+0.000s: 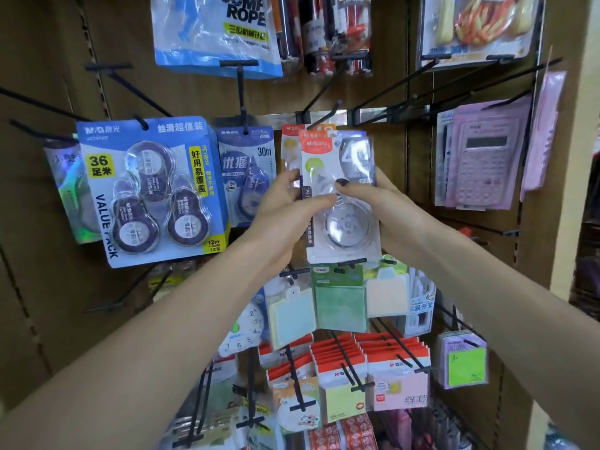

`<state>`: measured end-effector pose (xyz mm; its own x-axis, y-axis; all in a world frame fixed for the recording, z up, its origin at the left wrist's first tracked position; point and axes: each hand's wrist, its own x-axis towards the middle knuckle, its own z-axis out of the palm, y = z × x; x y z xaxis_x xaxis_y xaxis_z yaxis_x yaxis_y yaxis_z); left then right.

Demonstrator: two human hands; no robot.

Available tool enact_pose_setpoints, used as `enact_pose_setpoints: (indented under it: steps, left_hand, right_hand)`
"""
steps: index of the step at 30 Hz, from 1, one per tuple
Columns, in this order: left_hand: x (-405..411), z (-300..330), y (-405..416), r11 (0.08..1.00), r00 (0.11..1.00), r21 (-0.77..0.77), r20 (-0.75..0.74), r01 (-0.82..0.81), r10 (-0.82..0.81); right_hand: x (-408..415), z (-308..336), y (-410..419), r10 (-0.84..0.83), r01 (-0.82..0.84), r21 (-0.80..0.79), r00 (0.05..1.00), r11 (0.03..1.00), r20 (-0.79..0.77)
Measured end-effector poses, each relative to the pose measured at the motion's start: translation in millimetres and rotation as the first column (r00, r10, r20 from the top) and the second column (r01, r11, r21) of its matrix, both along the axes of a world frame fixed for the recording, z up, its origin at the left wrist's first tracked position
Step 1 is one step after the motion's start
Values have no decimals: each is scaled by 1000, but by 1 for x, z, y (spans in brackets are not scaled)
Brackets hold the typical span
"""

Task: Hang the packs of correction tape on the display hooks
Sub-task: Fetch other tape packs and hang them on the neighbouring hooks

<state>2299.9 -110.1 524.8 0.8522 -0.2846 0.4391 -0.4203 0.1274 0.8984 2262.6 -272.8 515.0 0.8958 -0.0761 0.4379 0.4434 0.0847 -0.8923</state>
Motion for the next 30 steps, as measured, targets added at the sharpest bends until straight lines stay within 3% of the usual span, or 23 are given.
enact_pose_setpoints:
  steps: [5,17,30]
  left_hand:
    - [-11,3,3,999,995,-36,100,-5,8]
    - [-24,-2,18,1000,969,7,245,10,-11]
    - [-23,11,12,999,960,36,280,4,-14]
  right_hand:
    - [-17,2,6,-36,35,-102,999,994,-9]
    - [-39,-3,20,-176,195,-124,973,973,148]
    - [-41,9,23,-268,281,-89,954,956,133]
